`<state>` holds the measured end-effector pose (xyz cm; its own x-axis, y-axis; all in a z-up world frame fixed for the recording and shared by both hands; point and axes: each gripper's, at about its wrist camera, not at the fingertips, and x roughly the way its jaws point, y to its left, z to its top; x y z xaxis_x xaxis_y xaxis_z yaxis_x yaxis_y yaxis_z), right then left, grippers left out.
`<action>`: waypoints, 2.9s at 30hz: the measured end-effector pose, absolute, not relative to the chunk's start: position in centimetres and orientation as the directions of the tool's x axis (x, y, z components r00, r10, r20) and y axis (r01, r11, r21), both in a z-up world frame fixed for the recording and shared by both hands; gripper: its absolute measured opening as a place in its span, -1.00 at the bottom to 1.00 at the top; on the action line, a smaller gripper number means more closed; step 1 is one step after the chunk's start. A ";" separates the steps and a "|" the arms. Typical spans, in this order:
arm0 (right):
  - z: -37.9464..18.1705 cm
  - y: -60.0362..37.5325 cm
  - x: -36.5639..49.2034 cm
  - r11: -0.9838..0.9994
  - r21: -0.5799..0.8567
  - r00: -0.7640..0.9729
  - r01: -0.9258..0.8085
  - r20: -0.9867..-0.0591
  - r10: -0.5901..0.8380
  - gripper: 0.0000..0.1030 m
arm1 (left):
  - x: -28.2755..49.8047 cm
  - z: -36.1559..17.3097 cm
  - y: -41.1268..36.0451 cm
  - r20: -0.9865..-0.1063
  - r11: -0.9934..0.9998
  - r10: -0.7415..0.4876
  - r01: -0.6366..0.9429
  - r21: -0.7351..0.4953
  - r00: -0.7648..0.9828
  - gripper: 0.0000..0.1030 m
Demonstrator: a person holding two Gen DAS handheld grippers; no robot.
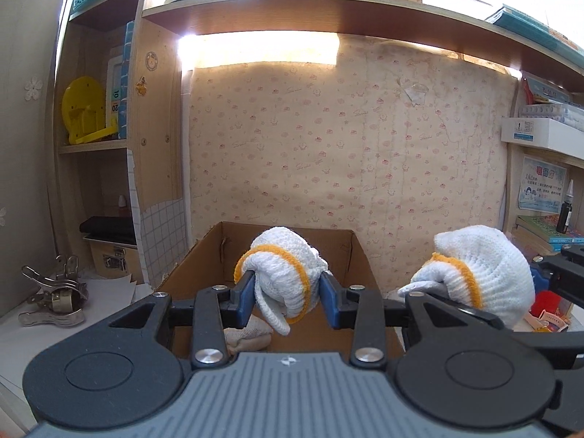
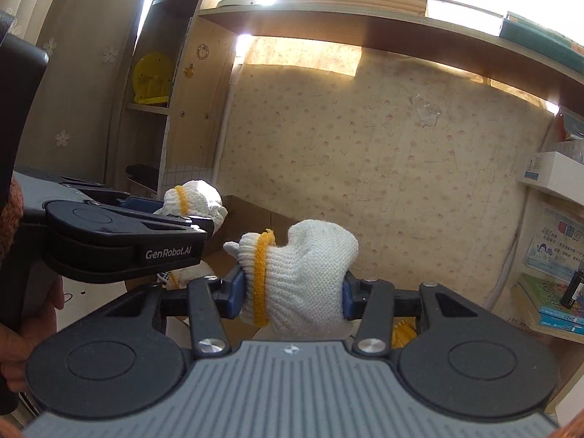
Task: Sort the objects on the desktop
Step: 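Lift and carry both held gloves over the cardboard box, then open both grippers to drop the gloves into the box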
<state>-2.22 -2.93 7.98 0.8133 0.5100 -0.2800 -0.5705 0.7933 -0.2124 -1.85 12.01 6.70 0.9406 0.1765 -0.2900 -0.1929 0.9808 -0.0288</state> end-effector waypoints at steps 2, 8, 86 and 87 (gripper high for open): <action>7.9 -2.2 -2.1 0.787 -0.213 0.807 -0.579 -0.283 0.518 -0.07 | -1.7 6.5 12.6 -0.297 0.978 0.186 -0.205 -0.032 0.937 -0.24; 7.7 -0.6 -0.8 0.771 -0.215 0.793 -0.599 -0.297 0.532 -0.07 | -1.1 6.0 14.1 -0.315 0.972 0.206 -0.230 -0.038 0.926 -0.24; 4.2 5.1 5.4 0.735 -0.220 0.750 -0.642 -0.379 0.542 0.35 | 3.6 3.8 17.6 -0.400 0.953 0.275 -0.303 -0.008 0.874 -0.20; 4.3 5.1 5.4 0.735 -0.223 0.752 -0.641 -0.375 0.542 0.35 | 3.5 3.9 17.5 -0.398 0.953 0.275 -0.303 -0.008 0.875 -0.20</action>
